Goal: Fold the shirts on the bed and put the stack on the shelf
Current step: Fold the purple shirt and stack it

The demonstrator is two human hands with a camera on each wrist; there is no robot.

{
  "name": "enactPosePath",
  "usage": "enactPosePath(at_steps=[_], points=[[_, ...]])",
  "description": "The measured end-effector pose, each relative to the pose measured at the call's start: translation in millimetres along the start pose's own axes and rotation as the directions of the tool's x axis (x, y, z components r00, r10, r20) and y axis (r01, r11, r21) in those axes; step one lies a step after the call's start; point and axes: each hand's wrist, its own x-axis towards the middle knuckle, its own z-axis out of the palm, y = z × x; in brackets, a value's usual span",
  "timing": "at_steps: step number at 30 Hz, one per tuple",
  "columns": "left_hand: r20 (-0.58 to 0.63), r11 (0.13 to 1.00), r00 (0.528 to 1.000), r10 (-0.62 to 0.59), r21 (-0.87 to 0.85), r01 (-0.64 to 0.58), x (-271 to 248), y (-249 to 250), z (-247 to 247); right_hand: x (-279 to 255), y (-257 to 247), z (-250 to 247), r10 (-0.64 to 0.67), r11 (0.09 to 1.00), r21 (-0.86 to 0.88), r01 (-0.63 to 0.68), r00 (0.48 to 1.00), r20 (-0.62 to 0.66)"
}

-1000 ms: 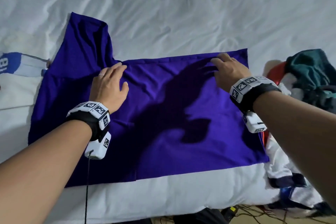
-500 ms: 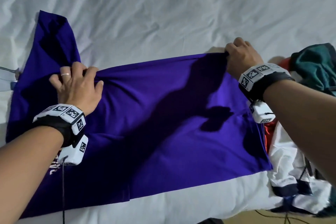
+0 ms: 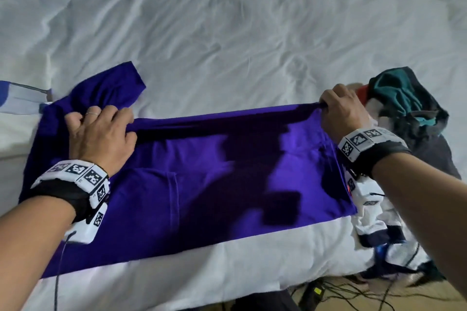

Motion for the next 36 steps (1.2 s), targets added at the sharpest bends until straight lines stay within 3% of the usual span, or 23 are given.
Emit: enactPosePath(at_steps=[4,8,10,15,17,20,22,25,29,32,36], points=[[0.015,0.985,0.988,0.157,0.071,-0.157,-48.8,-0.6,7.6,-56.7,0.5,4.7,0.038,0.995,-0.095,-0.03,0.996,0.086],[0.059,0.925,0.938,0.341,0.157,-0.346,-94.0,2.5,31.6,-100.9,3.3,17.4,0.001,0.979,-0.202,0.039,0.981,0.196],[0.082,0.913,0.929,0.361,0.171,-0.369,-106.9,4.5,41.5,-110.2,6.1,21.8,0.0,0.972,-0.23,0.053,0.974,0.228],[0.069,0.911,0.92,0.386,0.127,-0.392,-115.9,8.1,47.4,-113.9,8.0,19.9,-0.02,0.964,-0.259,0.06,0.988,0.155],[0.075,0.913,0.918,0.389,0.105,-0.395,-117.7,5.7,47.3,-115.8,8.3,16.5,-0.014,0.957,-0.28,0.072,0.979,0.203],[0.168,0.926,0.92,0.354,0.074,-0.37,-119.2,5.2,46.6,-119.7,6.1,14.4,-0.001,0.94,-0.329,0.096,0.96,0.279],[0.209,0.943,0.926,0.314,0.044,-0.33,-117.2,9.6,44.9,-114.2,1.6,13.4,0.051,0.948,-0.315,0.041,0.959,0.279],[0.116,0.973,0.966,0.229,-0.024,-0.228,-105.5,21.3,43.2,-89.4,-3.7,14.9,0.081,0.971,-0.238,-0.034,0.979,0.19],[-0.01,0.978,0.98,0.199,-0.068,-0.199,-83.5,41.0,56.3,-55.8,-10.9,30.1,-0.03,0.977,-0.201,0.07,0.981,0.193],[0.006,0.984,0.989,0.15,-0.094,-0.149,-70.1,50.1,69.6,-36.8,-4.9,37.9,-0.019,0.982,-0.175,0.077,0.95,0.311],[0.11,0.991,0.993,-0.042,-0.121,0.056,-59.7,51.3,77.4,-24.5,16.1,40.5,-0.016,0.973,-0.212,0.097,0.934,0.356]])
